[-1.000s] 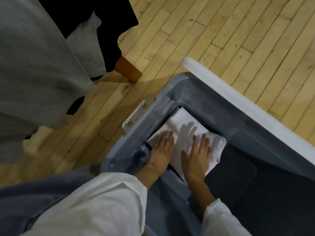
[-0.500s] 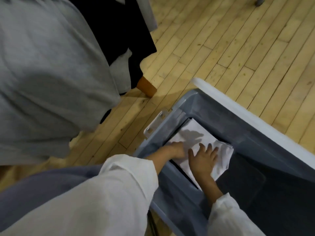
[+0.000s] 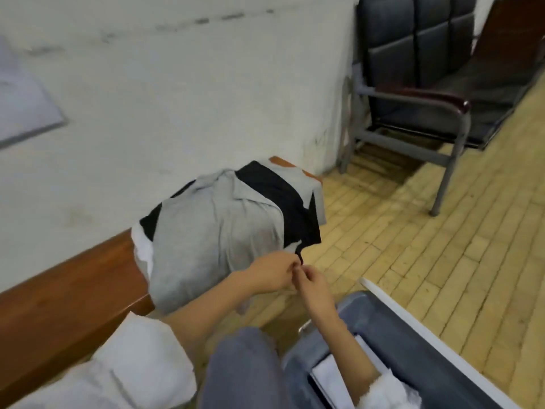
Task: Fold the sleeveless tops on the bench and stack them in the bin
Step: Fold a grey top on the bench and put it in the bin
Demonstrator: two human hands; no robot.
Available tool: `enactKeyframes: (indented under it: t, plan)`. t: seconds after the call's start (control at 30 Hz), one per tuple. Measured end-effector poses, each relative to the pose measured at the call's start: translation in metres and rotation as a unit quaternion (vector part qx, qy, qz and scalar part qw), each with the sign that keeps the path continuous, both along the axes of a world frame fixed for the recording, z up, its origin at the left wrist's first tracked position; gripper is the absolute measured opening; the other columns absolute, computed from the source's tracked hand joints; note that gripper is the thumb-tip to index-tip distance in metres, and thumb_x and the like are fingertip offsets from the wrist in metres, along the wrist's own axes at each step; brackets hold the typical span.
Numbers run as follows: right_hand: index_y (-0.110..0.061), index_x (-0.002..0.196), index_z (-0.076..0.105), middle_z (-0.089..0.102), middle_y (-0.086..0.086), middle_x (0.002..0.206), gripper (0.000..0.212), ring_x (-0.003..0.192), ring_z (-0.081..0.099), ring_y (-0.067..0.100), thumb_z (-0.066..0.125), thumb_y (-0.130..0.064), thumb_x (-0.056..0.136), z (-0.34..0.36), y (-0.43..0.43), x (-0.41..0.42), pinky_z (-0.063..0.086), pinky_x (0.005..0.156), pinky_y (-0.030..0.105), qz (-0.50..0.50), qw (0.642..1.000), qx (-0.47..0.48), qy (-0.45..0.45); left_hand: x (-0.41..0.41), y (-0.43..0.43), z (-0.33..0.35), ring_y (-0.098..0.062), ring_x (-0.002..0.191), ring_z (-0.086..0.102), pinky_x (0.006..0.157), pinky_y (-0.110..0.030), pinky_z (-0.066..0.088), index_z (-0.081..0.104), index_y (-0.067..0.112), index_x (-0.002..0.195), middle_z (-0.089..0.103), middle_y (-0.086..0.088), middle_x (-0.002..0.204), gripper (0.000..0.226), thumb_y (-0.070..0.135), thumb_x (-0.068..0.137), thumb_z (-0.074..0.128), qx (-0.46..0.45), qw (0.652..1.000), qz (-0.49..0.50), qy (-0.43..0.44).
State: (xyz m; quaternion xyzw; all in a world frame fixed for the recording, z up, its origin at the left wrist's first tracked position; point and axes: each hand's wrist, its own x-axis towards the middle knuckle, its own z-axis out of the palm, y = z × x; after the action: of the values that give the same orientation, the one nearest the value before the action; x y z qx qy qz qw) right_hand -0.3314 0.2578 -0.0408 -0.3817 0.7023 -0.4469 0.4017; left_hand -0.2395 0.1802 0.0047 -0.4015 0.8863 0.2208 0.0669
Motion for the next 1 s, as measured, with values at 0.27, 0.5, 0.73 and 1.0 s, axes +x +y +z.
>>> enactKeyframes:
  t: [0.27, 0.5, 0.73, 1.0]
  plan:
    - [-0.01, 0.092, 0.062, 0.058, -0.003, 0.078, 0.017, 0.073, 0.054, 0.009, 0.049, -0.018, 0.097, 0.063, -0.089, 0.108, 0.039, 0.058, 0.01, 0.143, 0.989, -0.037, 0.03, 0.145, -0.04, 0.013, -0.021, 0.108, 0.055, 0.089, -0.026, 0.038, 0.057, 0.017, 0.119, 0.053, -0.006, 0.123, 0.027, 0.018, 0.094, 0.047, -0.101, 0.956, 0.252, 0.115]
    - [-0.014, 0.105, 0.064, 0.065, 0.003, 0.102, 0.018, 0.093, 0.059, 0.016, 0.053, -0.024, 0.094, 0.05, -0.141, 0.167, 0.045, 0.083, 0.027, 0.146, 0.988, -0.008, 0.04, 0.222, -0.082, -0.013, -0.024, 0.099, 0.055, 0.081, -0.032, 0.047, 0.05, 0.012, 0.121, 0.053, -0.01, 0.116, 0.03, 0.018, 0.092, 0.053, -0.062, 0.838, 0.501, 0.207]
    - [-0.021, 0.109, 0.062, 0.064, -0.004, 0.104, 0.017, 0.094, 0.058, 0.009, 0.052, -0.02, 0.095, 0.021, -0.137, 0.194, 0.047, 0.089, 0.025, 0.123, 0.987, -0.008, 0.102, 0.233, -0.107, -0.017, -0.024, 0.076, 0.058, 0.07, -0.035, 0.048, 0.057, 0.01, 0.076, 0.059, -0.011, 0.079, 0.015, 0.014, 0.09, 0.061, 0.153, 0.695, 0.574, 0.404]
    - [-0.017, 0.144, 0.036, 0.031, 0.003, 0.151, 0.055, 0.141, 0.026, 0.02, 0.025, -0.048, 0.1, 0.04, -0.155, 0.209, 0.019, 0.118, 0.037, 0.17, 0.937, -0.054, 0.301, 0.256, -0.085, 0.003, -0.019, 0.072, 0.043, 0.064, -0.031, 0.037, 0.045, 0.012, 0.073, 0.046, -0.008, 0.077, 0.013, 0.011, 0.086, 0.049, 0.212, 0.562, 0.574, 0.557]
